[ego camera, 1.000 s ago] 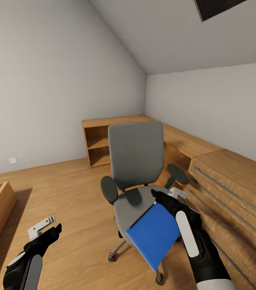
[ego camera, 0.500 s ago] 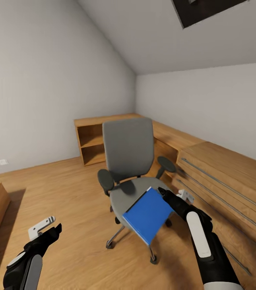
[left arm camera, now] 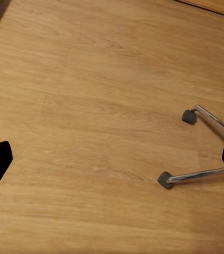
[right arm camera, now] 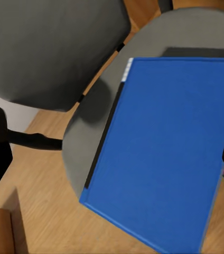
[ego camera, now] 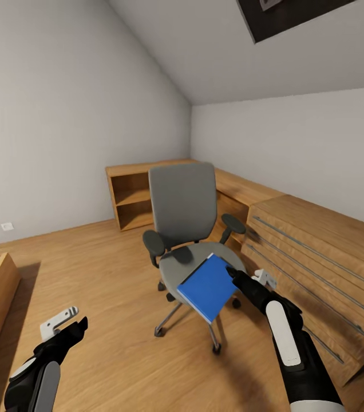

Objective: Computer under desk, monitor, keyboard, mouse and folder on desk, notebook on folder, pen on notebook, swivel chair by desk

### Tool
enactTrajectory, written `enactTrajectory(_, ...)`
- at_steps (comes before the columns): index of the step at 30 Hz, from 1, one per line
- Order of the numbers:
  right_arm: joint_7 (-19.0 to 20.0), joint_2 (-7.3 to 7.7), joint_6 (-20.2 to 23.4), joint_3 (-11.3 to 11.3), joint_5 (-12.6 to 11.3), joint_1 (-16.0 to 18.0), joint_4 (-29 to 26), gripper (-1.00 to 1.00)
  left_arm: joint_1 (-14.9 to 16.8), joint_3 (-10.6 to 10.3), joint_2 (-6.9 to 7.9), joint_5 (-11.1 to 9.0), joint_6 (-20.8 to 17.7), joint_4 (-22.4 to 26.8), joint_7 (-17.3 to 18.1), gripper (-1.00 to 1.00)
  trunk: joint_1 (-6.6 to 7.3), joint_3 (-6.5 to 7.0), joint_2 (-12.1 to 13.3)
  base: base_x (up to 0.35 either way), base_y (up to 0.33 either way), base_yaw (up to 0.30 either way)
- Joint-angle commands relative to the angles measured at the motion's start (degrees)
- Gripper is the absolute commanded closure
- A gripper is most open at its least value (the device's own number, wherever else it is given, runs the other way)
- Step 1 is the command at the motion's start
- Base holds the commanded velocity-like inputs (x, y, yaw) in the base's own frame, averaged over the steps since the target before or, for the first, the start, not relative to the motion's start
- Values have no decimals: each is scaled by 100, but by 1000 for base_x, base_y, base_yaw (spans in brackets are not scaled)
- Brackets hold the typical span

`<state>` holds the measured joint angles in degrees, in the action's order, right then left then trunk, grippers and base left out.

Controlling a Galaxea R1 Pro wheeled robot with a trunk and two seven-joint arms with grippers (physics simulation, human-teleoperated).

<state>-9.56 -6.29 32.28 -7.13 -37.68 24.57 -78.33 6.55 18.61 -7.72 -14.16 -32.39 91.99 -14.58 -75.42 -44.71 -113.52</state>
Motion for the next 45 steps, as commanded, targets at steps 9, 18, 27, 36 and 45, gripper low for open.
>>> enactTrajectory(9,188,153,20,-88,-78,4,290,-100,4,-2,-12,-64,-22,26,-45,-100,-197,-168,-365,-7,-1,0)
enactTrajectory(18,1204,202,-1,-833,-77,4,875,-100,4,12,-11,-63,-22,26,-52,-100,-395,-330,-726,0,0,0)
enactTrajectory(27,1956,256,-9,-1502,-84,4,1246,-100,4,11,-10,-64,-22,21,-54,-100,-593,-491,-1087,0,0,0)
enactTrajectory(36,2411,298,-3,-1558,-223,11,2118,-100,4,11,-19,-67,-22,21,-54,-100,-790,-653,-1448,0,0,0)
enactTrajectory(45,2484,263,56,-1442,-238,13,2206,-100,4,-2,-25,-66,-22,5,-54,-100,-988,-814,-1809,0,0,0)
